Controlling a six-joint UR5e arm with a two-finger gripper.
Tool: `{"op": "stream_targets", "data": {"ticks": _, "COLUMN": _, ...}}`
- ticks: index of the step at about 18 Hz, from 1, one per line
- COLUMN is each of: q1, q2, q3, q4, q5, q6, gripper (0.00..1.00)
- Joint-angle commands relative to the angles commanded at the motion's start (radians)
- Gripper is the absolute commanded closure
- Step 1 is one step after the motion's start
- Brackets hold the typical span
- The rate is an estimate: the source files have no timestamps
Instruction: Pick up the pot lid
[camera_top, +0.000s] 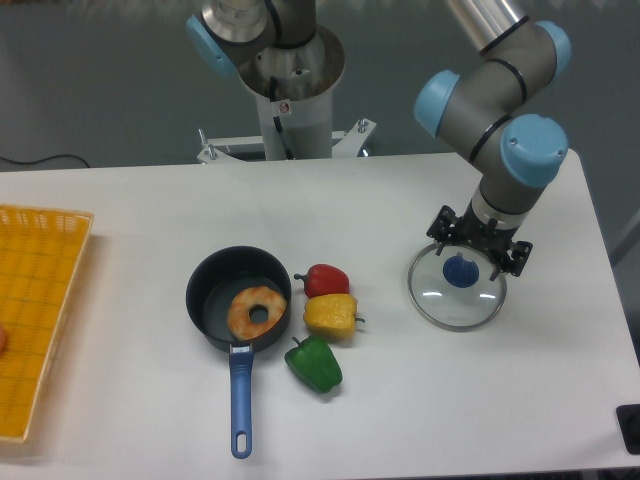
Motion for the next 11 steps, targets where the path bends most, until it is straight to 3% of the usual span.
{"op": "stream_targets", "data": {"ticks": 4, "q1": 0.0, "q2": 0.0, "q3": -0.017, "q4": 0.005, "q5": 0.014, "q6": 0.0, "gripper": 0.0}}
{"op": "stream_targets", "data": {"ticks": 11, "q1": 0.002, "q2": 0.0, "q3": -0.067, "q4": 0.081, "q5": 0.023, "q6": 0.003, "gripper": 0.0}}
